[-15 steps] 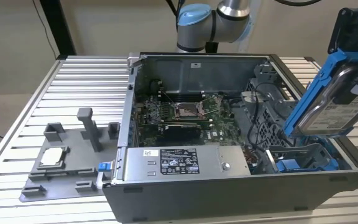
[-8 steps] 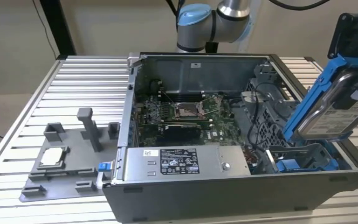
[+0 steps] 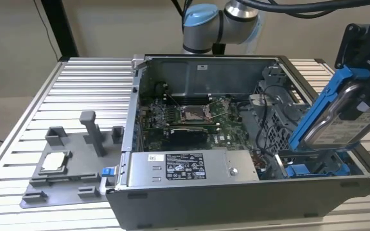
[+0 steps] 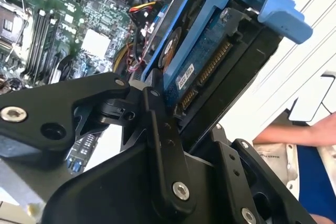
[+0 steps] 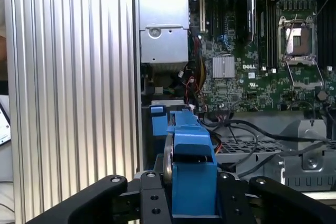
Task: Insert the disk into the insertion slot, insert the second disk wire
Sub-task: 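Insert the disk into the insertion slot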
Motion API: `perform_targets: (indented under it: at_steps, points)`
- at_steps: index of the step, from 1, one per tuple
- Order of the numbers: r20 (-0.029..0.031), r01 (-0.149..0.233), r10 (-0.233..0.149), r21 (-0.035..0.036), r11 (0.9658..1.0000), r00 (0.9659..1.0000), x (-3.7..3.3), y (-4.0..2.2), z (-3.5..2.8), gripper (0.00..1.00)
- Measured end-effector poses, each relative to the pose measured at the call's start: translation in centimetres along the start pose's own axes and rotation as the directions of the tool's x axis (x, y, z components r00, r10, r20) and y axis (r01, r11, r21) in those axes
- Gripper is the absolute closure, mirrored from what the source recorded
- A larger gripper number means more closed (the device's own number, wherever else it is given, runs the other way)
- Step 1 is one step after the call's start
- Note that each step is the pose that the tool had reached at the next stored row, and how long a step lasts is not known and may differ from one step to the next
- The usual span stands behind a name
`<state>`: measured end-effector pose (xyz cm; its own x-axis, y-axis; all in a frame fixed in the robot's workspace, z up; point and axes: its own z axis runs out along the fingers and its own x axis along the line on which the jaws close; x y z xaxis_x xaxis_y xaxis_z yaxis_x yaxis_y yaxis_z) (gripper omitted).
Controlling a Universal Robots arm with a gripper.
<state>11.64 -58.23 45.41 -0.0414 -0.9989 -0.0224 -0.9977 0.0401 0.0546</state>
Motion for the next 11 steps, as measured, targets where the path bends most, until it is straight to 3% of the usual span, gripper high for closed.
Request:
perform_targets:
  at_steps: [11]
  points:
    - [0.0002,-0.002,0.002,-0.0009,1.0,1.0,0.04,-0.11,1.99,1.0]
